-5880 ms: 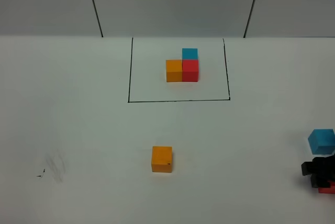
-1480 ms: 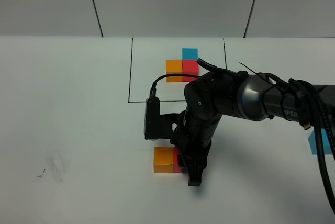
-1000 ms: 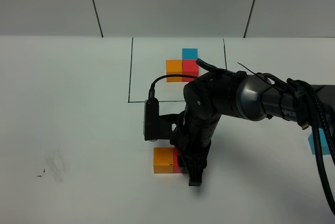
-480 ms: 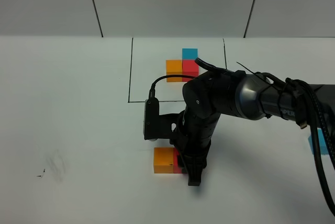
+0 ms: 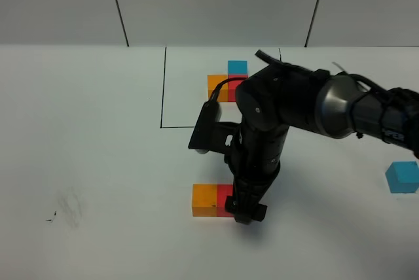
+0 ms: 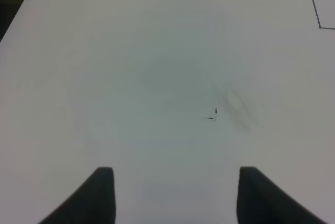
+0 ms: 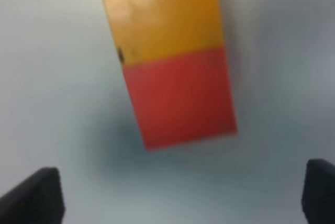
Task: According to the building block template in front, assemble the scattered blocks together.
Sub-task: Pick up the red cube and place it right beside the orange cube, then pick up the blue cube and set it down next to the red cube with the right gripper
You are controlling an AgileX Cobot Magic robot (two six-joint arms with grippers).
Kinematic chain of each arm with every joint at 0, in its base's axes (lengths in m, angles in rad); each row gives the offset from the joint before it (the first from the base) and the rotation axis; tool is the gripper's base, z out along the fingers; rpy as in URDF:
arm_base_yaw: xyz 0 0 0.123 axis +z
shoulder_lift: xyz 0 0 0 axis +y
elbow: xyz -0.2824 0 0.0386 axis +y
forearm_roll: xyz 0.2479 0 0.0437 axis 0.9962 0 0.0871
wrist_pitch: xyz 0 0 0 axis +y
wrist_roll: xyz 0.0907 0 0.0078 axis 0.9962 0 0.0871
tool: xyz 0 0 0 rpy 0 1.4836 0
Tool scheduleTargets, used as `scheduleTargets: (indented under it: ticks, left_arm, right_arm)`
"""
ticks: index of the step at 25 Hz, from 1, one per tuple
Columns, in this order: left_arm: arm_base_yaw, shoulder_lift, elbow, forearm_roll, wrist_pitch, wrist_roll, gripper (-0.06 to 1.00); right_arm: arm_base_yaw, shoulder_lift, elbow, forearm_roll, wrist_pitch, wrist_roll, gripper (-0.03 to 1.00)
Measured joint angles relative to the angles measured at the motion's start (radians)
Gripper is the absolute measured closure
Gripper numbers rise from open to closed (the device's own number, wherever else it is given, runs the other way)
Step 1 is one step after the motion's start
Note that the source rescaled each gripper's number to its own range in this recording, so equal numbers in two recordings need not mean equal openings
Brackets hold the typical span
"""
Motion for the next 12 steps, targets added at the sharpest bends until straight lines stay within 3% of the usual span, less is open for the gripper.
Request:
scheduleTargets:
  ticks: [4,7,12]
  left_arm:
    - [0.000,0.000,0.000,0.000,0.000,0.000,0.77]
    - [0.000,0.000,0.000,0.000,0.000,0.000,0.77]
    - [0.000,0.000,0.000,0.000,0.000,0.000,0.77]
  right_arm:
    - [-0.025,-0.128,0.001,-0.097,0.060,0.330,-0.01]
    - [-0.060,-0.252,0.032,-0.206,0.052,0.565,-0.01]
    - [-0.173,-0.439,0.149,-0.261,0.045,0.782,-0.01]
